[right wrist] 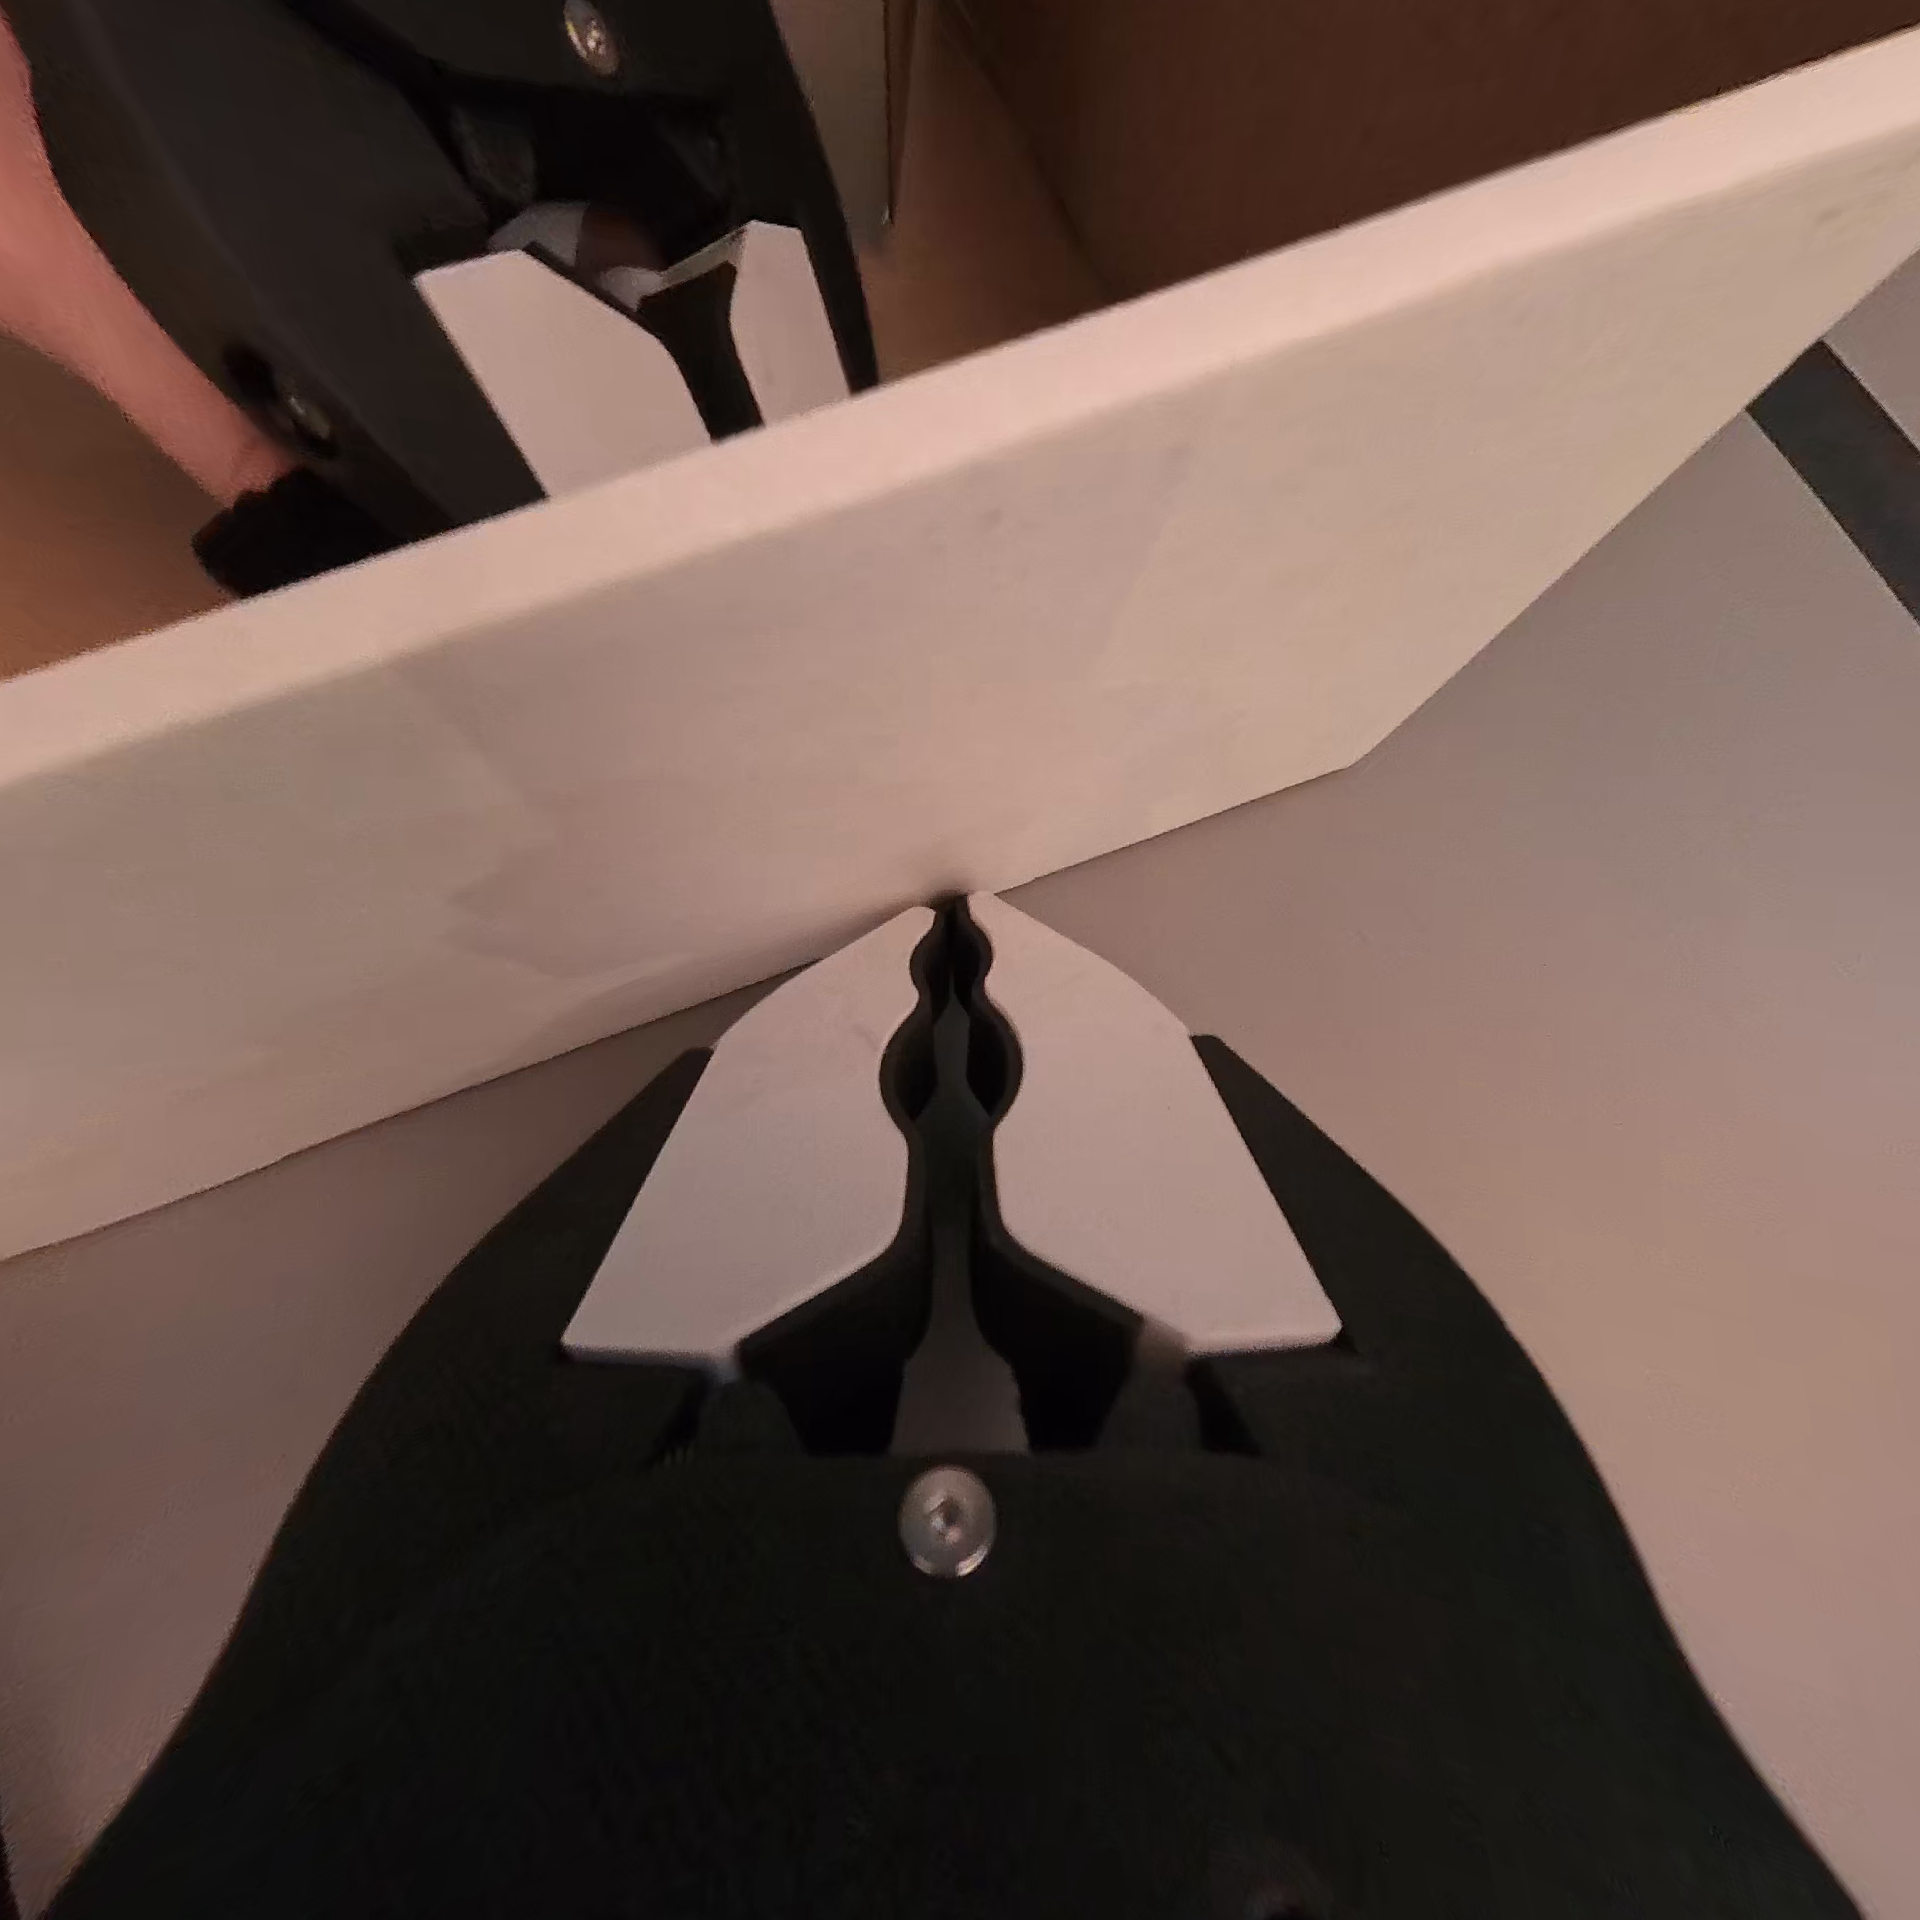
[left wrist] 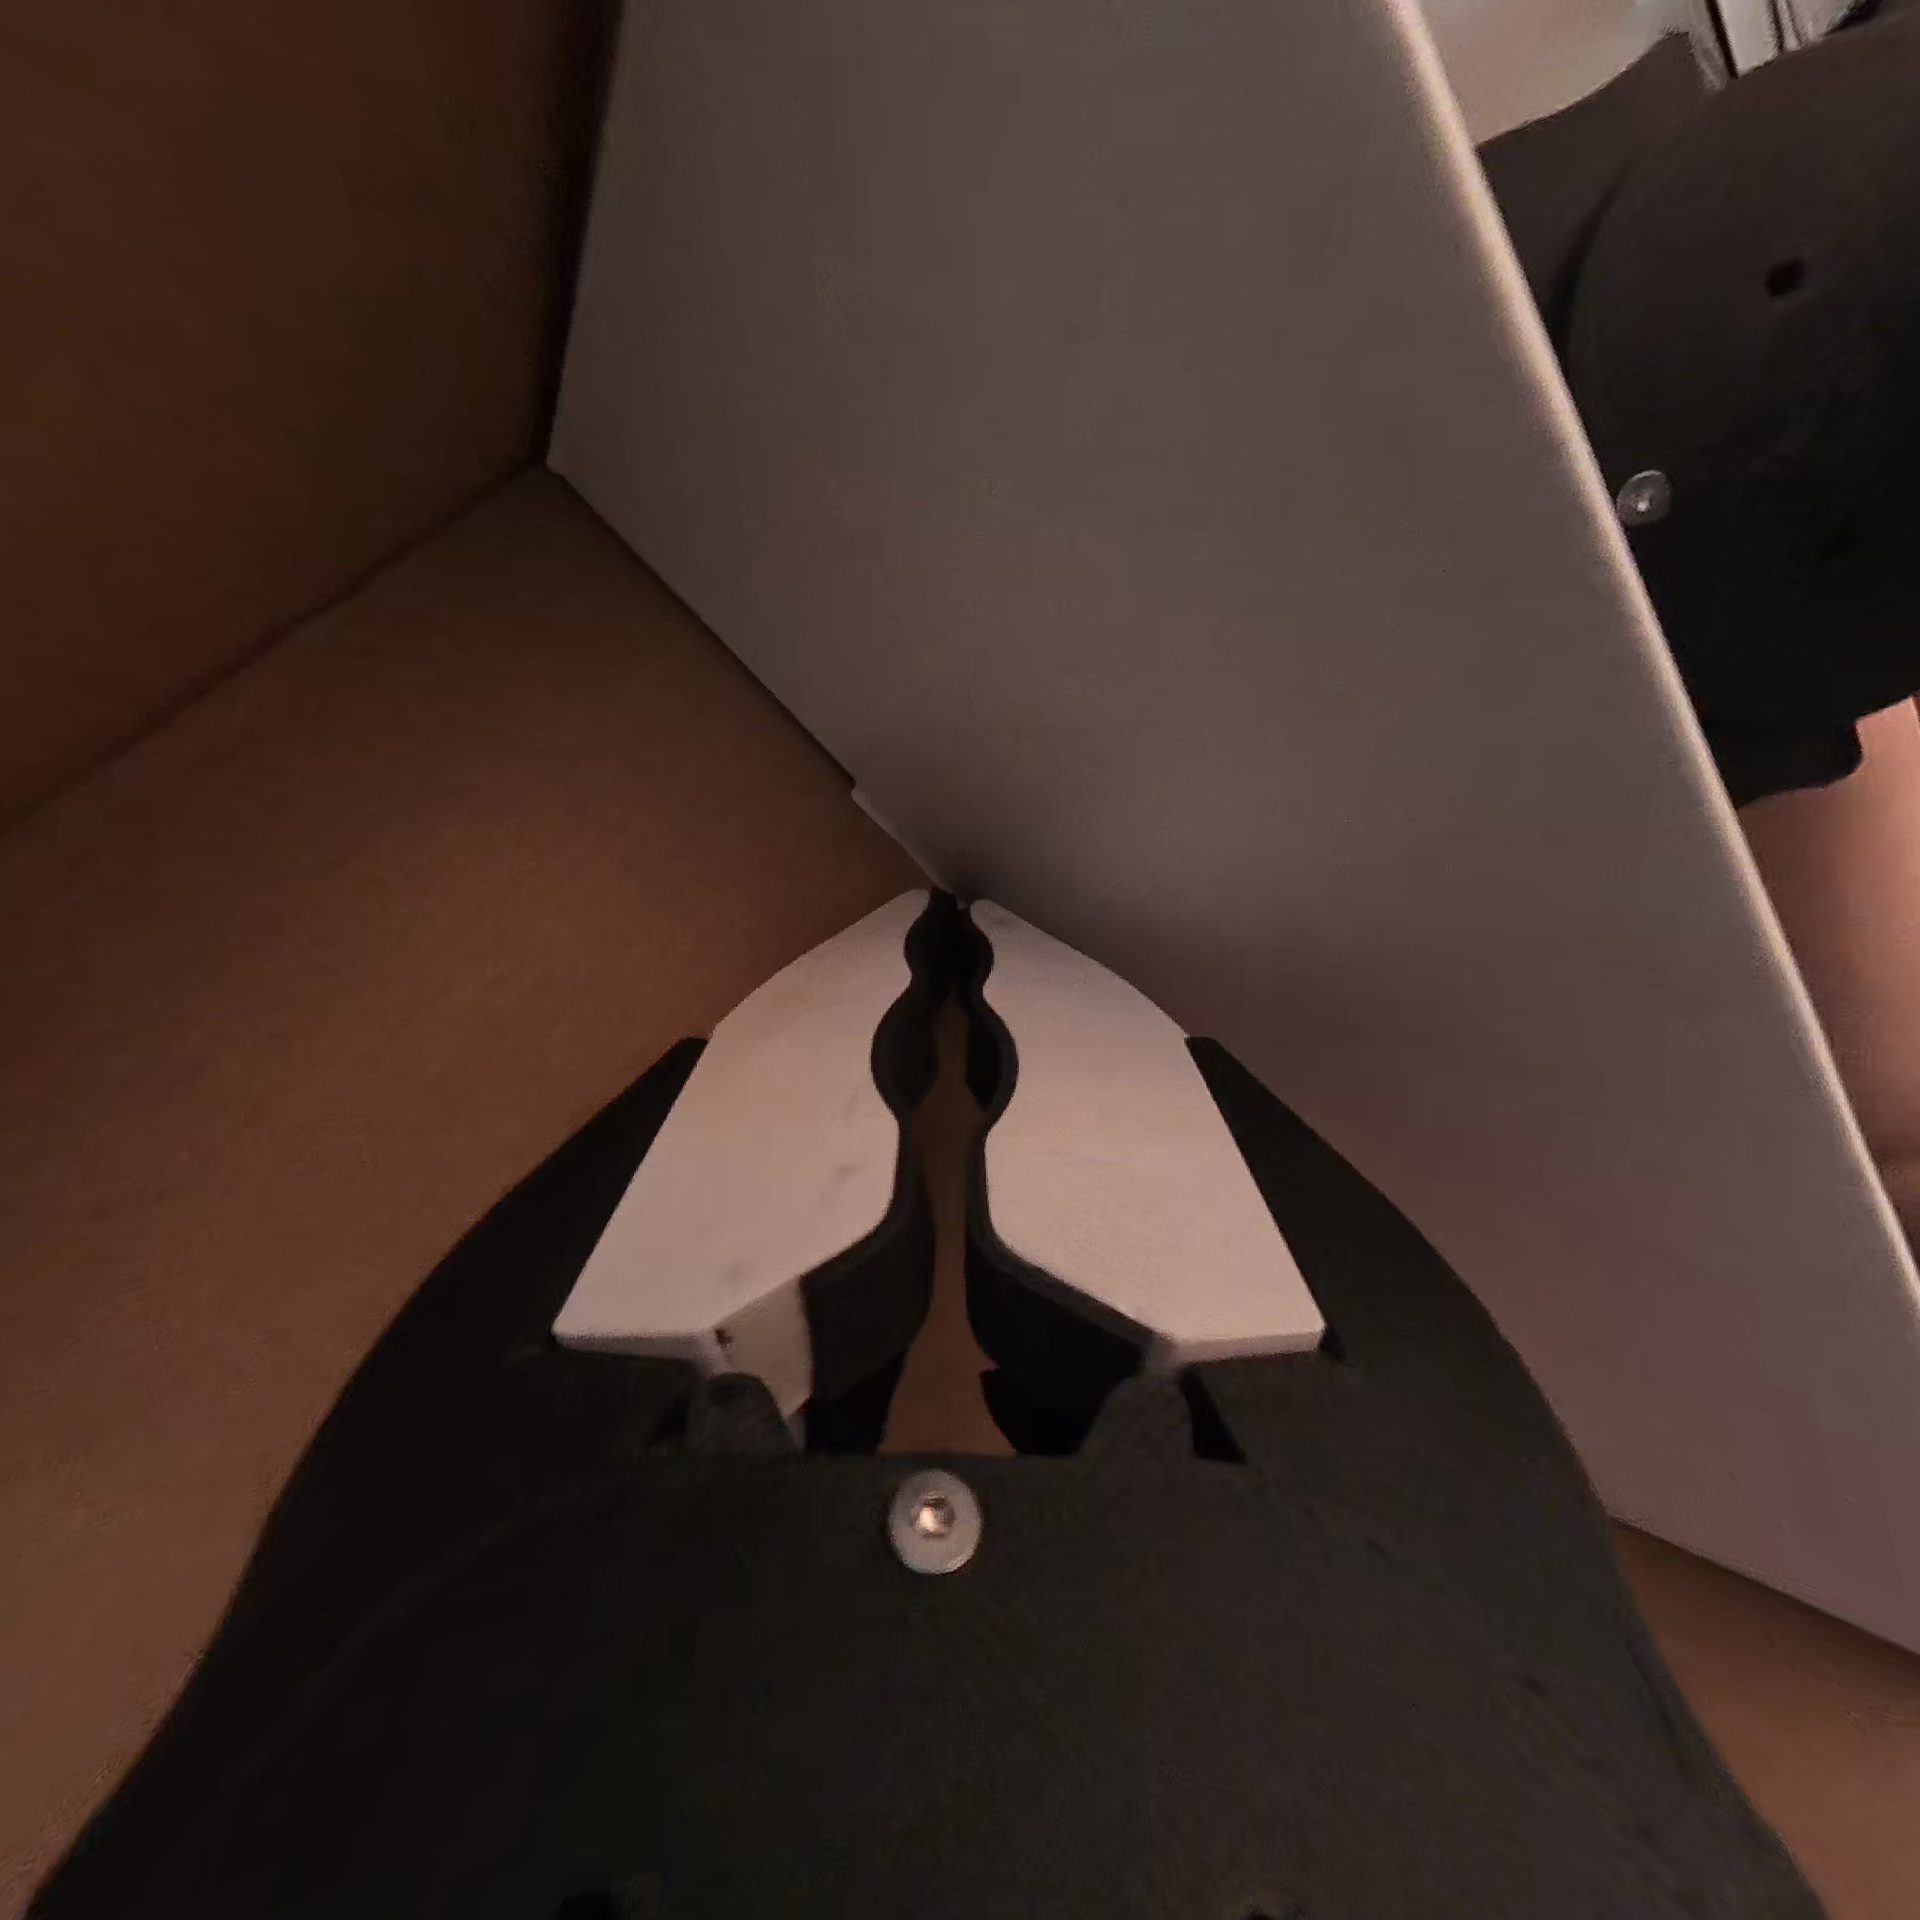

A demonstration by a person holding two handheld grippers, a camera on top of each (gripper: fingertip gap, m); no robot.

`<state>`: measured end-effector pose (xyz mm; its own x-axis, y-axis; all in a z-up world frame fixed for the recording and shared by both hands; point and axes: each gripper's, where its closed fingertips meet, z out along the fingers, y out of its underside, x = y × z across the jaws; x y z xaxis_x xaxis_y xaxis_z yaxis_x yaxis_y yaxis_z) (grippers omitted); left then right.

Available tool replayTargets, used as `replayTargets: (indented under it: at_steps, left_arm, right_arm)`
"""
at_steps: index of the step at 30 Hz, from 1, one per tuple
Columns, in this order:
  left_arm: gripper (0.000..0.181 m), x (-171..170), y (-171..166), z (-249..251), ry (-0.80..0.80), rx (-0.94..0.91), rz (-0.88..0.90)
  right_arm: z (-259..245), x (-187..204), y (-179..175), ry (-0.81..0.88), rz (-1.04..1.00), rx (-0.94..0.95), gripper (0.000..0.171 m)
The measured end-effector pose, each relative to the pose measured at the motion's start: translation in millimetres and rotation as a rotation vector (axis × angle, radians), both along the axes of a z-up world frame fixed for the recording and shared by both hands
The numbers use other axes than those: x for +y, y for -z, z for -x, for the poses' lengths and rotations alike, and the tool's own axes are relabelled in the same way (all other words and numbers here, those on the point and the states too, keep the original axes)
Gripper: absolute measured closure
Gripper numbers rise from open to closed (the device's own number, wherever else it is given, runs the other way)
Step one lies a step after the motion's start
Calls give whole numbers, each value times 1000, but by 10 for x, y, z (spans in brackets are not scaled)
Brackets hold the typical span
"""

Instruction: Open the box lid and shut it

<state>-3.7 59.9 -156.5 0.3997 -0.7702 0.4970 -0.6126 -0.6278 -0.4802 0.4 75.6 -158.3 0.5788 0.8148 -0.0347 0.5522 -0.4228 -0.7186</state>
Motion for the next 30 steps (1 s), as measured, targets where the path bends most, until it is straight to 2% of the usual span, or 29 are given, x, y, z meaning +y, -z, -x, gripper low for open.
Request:
replayTargets:
  at_steps: [1,6,9,13,16,21,22,25,30]
  left_arm:
    - [181,1,0,1,-17,6,7]
    - [181,12,4,-19,-43,49,6]
    - [181,27,6,-41,-44,8,9]
    - [181,-36,-57,-6,93,-51,1]
    - [181,-116,-266,31,271,-172,-172]
    - [181,-133,-294,79,557,-215,-720]
    - [181,-111,-243,72,563,-188,-768]
    - [181,-139,-89,52,591,-141,-710]
    - [181,-99,-59,47,697,-146,-823]
  right_arm:
    - [5,0,0,8,9,3,170]
    - [6,9,-4,55,19,-40,171]
    - [-12,29,-4,67,3,-41,171]
    - [-3,12,2,27,-1,-14,170]
    - [1,16,-1,6,-38,-36,170]
    - [38,29,-14,-8,-50,-19,170]
    - [41,27,-14,-13,-58,-27,170]
    - [45,25,-16,-19,-79,-45,170]
    - [45,25,-15,-22,-69,-33,170]
